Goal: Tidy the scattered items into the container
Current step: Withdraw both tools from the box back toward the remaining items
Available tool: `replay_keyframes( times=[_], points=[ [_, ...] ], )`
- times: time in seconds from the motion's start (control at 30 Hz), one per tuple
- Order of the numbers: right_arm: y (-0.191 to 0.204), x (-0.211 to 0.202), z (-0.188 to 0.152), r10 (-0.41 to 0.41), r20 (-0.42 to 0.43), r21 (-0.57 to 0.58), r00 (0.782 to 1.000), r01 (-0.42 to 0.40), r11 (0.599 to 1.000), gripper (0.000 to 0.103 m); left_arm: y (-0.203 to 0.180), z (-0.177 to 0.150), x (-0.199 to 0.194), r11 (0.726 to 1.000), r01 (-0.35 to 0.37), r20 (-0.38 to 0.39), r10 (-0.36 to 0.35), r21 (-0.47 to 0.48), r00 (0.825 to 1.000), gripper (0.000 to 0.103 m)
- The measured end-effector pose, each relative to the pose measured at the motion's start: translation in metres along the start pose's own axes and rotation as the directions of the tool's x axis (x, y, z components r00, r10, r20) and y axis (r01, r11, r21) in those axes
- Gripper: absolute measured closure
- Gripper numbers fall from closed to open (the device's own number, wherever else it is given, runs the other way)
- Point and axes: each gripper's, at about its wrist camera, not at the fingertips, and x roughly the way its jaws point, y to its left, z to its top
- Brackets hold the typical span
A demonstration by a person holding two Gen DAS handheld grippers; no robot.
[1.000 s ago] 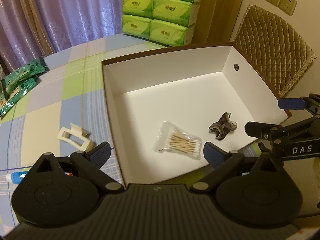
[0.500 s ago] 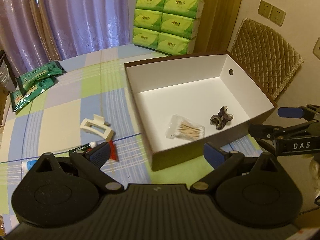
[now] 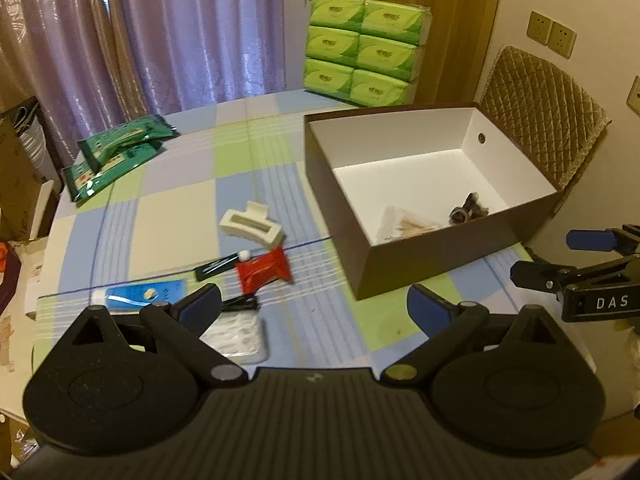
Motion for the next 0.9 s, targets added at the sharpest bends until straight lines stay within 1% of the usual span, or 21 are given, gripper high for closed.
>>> replay_keyframes(
  times=[0.2,0.37,0.67,0.9],
  points=[
    [0.017,0.001,-0.014,0.008,-0.014,0.017,1.0,-0.007,1.0,0.002,0.025,-0.018,-0.007,1.0,-0.012,-0.017,0.012,-0.028,1.0,0.005],
    [0.035,0.004,-0.026,0.024,-0.03,0.032,0.999,-0.023,0.999,0.002,0.044,-0.033,-0.011,0.999,-0.001,-0.016,0.0,-0.052,1.0,0.005],
    [0.077,0.03,-0.045,0.065,-0.094,0.029,0.993,-0.062,0.998,0.002,0.086,-0.06,-0.007,0.997,-0.012,-0.029,0.01,-0.074,1.0,0.006],
    [0.109,0.054,-0.052,0.071,-0.127,0.026,0.989,-0.069,0.997,0.002,0.122,-0.081,0.005,0.996,-0.026,-0.048,0.022,-0.086,0.999,0.008]
  ],
)
